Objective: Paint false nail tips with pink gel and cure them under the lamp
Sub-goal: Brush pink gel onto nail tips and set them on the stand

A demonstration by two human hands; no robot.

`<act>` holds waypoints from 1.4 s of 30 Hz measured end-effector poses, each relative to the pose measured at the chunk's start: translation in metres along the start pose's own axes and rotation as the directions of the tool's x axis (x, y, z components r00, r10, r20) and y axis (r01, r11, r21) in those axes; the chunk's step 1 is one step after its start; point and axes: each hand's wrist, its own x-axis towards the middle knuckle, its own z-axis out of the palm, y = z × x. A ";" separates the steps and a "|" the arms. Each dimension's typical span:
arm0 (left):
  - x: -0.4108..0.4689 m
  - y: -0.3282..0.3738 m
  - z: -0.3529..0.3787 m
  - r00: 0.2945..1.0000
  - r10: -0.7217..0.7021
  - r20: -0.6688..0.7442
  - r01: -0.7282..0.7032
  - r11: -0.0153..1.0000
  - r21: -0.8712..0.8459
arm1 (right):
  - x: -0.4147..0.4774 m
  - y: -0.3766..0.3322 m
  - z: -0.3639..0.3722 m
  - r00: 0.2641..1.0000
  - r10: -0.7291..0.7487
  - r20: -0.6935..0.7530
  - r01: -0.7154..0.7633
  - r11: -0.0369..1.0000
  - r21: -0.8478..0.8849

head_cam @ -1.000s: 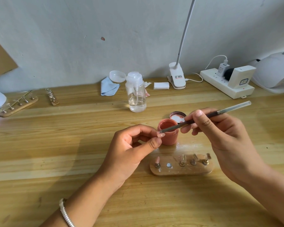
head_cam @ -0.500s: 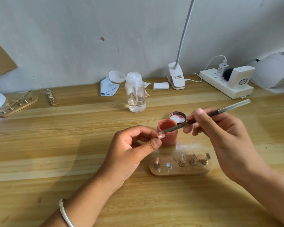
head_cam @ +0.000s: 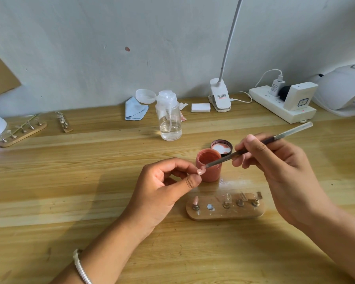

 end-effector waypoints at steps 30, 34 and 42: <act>0.000 0.001 0.001 0.999 -0.029 -0.014 0.029 0.999 0.015 | -0.001 0.005 -0.001 0.998 -0.060 0.031 0.061 0.997 -0.055; 0.000 0.001 0.001 1.000 -0.028 -0.010 0.028 1.000 0.011 | 0.002 0.006 -0.004 0.998 -0.031 -0.047 0.027 0.997 -0.077; 0.000 0.000 0.000 1.000 -0.007 0.000 0.007 1.000 0.027 | -0.001 0.005 -0.001 0.995 -0.076 0.058 0.078 0.996 -0.037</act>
